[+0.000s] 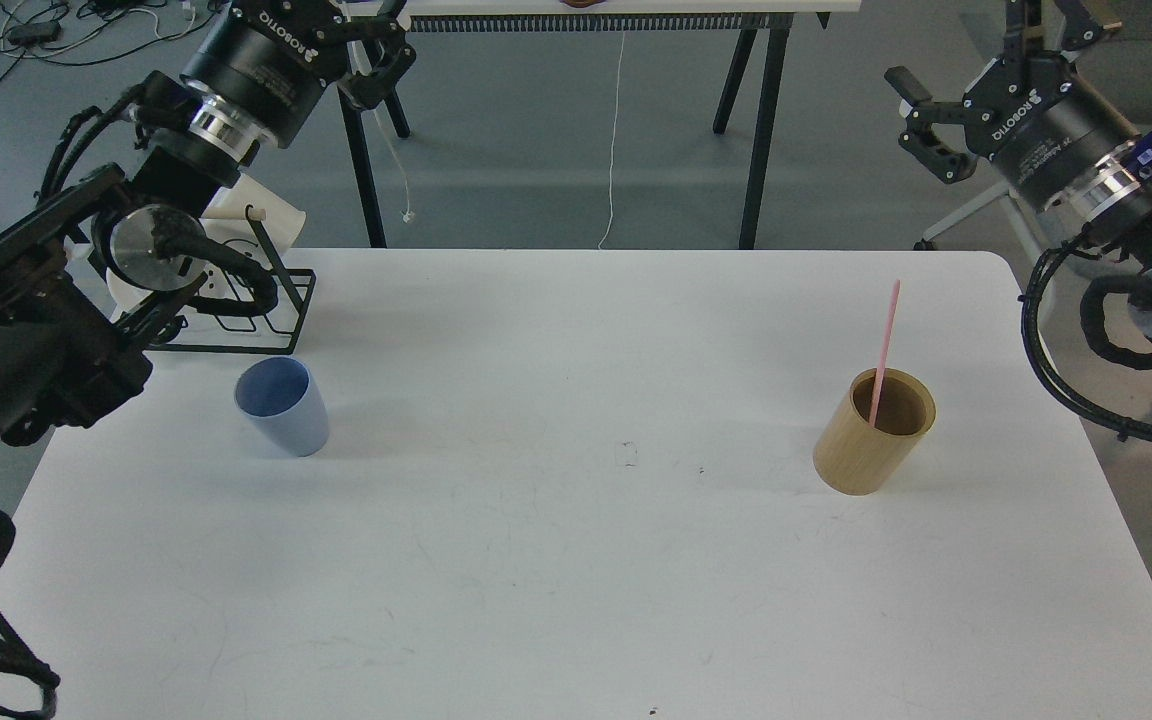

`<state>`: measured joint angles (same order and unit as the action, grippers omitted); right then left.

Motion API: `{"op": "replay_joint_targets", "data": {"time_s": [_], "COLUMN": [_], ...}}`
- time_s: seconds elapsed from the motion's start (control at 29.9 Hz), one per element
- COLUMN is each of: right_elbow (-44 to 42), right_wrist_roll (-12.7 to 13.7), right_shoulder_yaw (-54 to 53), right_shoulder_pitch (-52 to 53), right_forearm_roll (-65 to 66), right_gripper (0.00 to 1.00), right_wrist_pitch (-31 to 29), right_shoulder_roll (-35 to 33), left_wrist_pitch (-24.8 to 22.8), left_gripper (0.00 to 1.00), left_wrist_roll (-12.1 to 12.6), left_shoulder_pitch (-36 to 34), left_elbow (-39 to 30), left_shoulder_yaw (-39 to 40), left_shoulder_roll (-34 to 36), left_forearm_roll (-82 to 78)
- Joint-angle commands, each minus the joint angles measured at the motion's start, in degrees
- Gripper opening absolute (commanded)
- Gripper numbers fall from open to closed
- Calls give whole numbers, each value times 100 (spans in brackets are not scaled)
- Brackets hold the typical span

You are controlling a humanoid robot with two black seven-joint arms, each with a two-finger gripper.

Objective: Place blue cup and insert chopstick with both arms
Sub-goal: 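Move the left gripper down toward the blue cup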

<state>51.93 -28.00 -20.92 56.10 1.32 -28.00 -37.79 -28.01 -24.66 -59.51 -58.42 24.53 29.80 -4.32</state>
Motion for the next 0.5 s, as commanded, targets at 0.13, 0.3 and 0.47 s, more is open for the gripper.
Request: {"op": "replay_joint_targets", "data": {"time_s": [0.13, 0.3, 0.47], "right_elbow": [1, 1, -8], "right_wrist_roll": [0, 0, 0], "right_shoulder_yaw": [-9, -17, -35], "right_shoulder_pitch": [-11, -99, -99], "right_forearm_roll": [0, 0, 9], "right_gripper": [100, 100, 100], "right_wrist_pitch": [0, 0, 0], "right_shoulder_roll": [0, -9, -18], "left_wrist_pitch": [1, 1, 190], "left_gripper": [100, 100, 100], "left_wrist_roll": [-334, -334, -334], "left_shoulder_pitch": [-1070, -1159, -1106], "left_elbow": [-1241, -1453, -1531], "left_shoulder_yaw": [-2064, -2760, -2953], "left_shoulder_roll": [1430, 2344, 3074], "left_forearm_roll": [-2133, -3684, -5673]}}
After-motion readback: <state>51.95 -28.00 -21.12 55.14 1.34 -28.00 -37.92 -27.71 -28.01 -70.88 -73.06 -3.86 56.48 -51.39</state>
